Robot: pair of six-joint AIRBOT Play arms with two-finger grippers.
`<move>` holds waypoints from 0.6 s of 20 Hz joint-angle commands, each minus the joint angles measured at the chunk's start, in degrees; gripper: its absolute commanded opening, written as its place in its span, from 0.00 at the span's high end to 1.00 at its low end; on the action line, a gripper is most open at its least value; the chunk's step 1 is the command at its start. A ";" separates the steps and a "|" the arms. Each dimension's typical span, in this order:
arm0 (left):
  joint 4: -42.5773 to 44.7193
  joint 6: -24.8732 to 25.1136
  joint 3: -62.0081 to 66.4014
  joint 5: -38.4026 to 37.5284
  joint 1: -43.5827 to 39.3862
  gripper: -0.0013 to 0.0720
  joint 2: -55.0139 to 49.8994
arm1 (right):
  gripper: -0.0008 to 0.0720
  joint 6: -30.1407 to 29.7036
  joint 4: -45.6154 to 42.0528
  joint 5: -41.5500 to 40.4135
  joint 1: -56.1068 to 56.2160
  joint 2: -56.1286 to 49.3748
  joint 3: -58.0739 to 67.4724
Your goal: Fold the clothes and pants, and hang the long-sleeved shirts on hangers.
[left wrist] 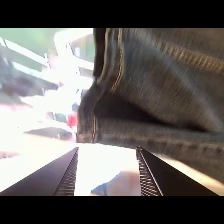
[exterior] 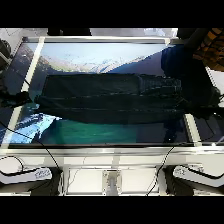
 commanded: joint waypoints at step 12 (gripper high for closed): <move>1.14 16.02 -0.04 -13.09 -1.09 0.38 -3.21 | 0.54 1.79 -2.56 13.70 8.92 -7.32 9.90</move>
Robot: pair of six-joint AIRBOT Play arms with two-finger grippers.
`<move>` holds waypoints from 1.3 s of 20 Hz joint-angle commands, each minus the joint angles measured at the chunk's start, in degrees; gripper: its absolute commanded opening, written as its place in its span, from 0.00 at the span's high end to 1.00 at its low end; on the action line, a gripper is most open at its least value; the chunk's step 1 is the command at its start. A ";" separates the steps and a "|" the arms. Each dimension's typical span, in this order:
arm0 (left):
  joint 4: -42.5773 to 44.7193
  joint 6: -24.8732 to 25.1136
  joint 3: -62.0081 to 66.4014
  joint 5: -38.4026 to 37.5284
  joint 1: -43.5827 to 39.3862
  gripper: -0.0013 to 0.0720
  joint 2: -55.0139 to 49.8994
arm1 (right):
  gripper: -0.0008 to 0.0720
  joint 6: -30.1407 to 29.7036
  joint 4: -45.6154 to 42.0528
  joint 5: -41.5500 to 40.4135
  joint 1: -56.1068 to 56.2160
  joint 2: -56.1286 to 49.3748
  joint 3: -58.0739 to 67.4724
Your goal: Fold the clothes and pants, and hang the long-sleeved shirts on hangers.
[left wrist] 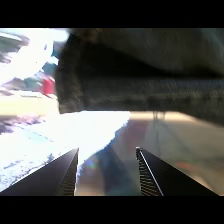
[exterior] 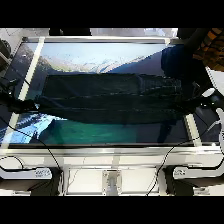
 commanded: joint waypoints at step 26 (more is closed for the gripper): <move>-3.87 -23.15 -0.76 8.24 -1.75 0.31 -8.11 | 0.54 -2.60 -5.18 4.70 0.28 1.20 0.94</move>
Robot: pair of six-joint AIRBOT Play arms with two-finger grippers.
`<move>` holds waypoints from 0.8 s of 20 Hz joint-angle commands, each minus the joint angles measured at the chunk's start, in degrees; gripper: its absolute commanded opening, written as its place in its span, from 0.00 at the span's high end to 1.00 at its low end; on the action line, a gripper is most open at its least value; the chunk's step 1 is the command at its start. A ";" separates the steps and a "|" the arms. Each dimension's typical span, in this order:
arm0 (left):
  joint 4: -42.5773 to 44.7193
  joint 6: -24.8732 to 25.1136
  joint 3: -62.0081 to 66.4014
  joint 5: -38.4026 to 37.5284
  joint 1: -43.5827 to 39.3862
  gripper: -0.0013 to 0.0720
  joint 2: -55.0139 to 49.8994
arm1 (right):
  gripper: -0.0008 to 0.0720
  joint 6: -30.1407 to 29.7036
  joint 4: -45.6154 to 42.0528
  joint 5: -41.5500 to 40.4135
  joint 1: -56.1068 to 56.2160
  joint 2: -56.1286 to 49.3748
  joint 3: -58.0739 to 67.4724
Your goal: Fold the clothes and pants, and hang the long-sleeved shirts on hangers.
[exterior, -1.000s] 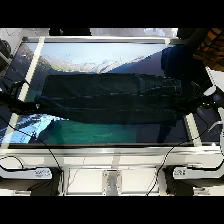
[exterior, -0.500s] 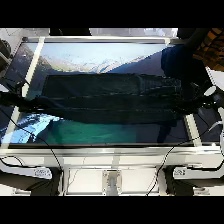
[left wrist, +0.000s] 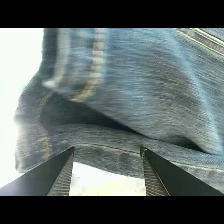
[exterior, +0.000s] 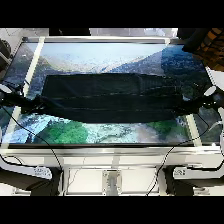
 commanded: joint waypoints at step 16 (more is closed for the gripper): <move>14.53 -4.85 -0.02 2.19 0.42 0.30 1.79 | 0.54 -0.13 -0.02 -1.55 0.07 -0.07 0.07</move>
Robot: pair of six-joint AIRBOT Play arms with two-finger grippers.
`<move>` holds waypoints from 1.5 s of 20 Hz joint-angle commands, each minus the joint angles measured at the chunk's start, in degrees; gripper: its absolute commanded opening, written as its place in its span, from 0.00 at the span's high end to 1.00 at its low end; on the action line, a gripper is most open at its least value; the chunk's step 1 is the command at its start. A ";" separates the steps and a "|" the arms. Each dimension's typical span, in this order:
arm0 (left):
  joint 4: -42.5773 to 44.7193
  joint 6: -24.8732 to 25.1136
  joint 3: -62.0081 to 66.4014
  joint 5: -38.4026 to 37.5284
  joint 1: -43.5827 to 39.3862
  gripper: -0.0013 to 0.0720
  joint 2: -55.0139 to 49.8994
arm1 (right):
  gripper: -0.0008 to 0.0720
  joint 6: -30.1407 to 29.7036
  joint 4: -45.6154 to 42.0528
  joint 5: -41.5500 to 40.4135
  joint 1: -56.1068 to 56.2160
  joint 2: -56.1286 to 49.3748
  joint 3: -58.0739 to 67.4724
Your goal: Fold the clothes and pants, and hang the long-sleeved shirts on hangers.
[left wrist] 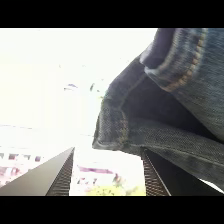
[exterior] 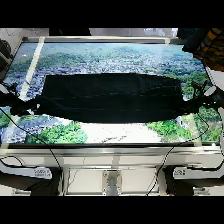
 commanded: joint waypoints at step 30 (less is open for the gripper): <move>-9.18 12.74 0.00 -7.48 1.62 0.94 -0.90 | 0.58 -8.07 -0.20 -3.17 -5.79 -5.49 3.37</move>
